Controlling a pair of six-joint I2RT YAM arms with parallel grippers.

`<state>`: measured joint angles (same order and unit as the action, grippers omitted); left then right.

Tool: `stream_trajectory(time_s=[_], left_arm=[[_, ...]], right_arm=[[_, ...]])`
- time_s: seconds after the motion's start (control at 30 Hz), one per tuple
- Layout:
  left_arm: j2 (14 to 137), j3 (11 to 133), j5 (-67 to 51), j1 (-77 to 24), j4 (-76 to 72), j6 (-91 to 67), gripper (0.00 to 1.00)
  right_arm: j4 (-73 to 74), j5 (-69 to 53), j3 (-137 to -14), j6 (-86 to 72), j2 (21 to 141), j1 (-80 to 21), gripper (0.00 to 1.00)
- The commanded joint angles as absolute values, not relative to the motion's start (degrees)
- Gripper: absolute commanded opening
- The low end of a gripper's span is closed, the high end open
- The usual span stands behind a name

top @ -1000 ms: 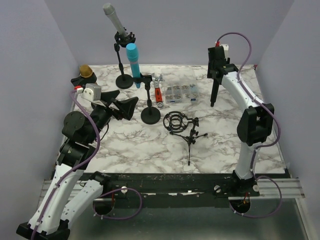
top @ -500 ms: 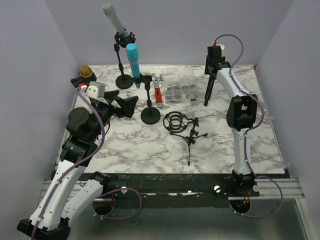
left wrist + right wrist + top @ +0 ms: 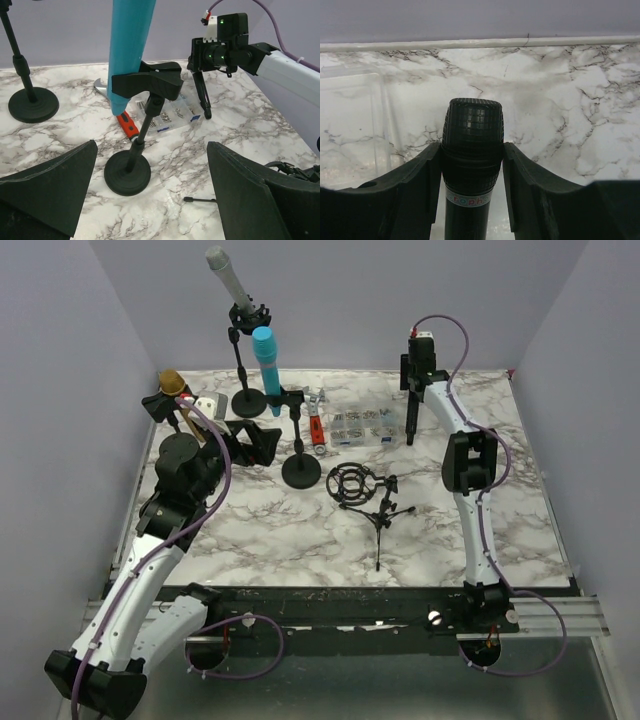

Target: Remove the microphone from the stand

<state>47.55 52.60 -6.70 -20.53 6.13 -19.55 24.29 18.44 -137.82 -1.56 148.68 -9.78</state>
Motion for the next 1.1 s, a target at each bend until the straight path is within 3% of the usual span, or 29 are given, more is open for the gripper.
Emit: stream_trajectory(time_s=[0.0,0.13,0.5,0.67,0.93,1.07], left_arm=[[48.79,54.14,-8.63,-19.06,5.45,-20.72,0.93],[49.96,54.24,-9.23,-18.38,5.37,-21.09,0.92],[51.76,54.36,-9.76,-17.75,5.36,-21.09,0.91],[52.03,54.40,-10.28,-17.58,5.27,-21.35,0.91],[51.86,54.32,-10.54,-17.58,5.10,-21.54,0.91],[51.38,54.32,-11.24,-17.62,5.03,-21.97,0.91]], right_arm=[[20.00,14.70,-141.21,2.34,152.10,-9.35,0.01],[18.02,13.70,-141.30,2.81,153.69,-9.32,0.18],[15.65,12.84,-144.47,2.73,158.28,-9.19,0.17],[15.25,12.73,-144.33,2.81,159.20,-9.06,0.27],[16.71,12.28,-146.26,2.90,158.18,-9.03,0.69],[18.50,12.36,-146.08,2.69,153.93,-9.01,0.80]])
